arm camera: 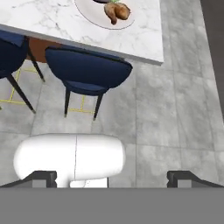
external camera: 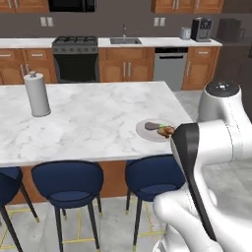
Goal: Take the cheese, chicken drumstick, and eggplant from the fridge and place them on the plate on the dining counter to create an appetizer plate.
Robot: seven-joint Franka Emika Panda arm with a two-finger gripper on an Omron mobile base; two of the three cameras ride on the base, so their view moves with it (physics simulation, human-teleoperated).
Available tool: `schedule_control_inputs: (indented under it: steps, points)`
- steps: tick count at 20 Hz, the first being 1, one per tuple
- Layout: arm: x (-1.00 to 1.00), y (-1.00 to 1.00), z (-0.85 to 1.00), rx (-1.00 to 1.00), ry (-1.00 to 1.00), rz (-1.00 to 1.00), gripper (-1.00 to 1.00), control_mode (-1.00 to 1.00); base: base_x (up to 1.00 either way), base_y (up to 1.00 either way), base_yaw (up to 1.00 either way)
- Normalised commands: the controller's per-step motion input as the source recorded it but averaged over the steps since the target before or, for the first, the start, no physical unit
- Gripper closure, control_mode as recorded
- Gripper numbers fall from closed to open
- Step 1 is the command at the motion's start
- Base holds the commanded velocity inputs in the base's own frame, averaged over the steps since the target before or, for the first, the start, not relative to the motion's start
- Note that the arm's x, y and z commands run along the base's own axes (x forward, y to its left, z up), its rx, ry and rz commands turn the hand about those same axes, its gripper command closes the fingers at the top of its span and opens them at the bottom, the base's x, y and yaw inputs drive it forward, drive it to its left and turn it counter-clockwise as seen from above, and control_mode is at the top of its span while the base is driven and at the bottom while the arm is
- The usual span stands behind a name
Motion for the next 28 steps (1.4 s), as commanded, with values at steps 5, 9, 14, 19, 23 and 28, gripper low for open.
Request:
schedule_control_inputs:
  steps: [5, 9, 14, 19, 23, 28]
  points:
    - [0.00, 0.00, 0.00, 0.00, 0.00, 0.00, -1.00, 1.00, -1.00, 0.41, 0.00]
    - [0.00, 0.00, 0.00, 0.00, 0.00, 0.00, -1.00, 1.00, -0.83, 1.00, 0.00]
    - [0.00, 0.00, 0.00, 0.00, 0.00, 0.00, -1.00, 1.00, -0.46, 1.00, 0.01]
    - [0.00, 0.00, 0.00, 0.00, 0.00, 0.00, -1.00, 1.00, -0.33, 1.00, 0.00]
    - [0.00, 0.00, 0.00, 0.00, 0.00, 0.00, -1.00, 1.00, -0.19, 1.00, 0.02]
    - [0.00, 0.00, 0.00, 0.00, 0.00, 0.00, -1.00, 1.00, -0.28, 1.00, 0.01]
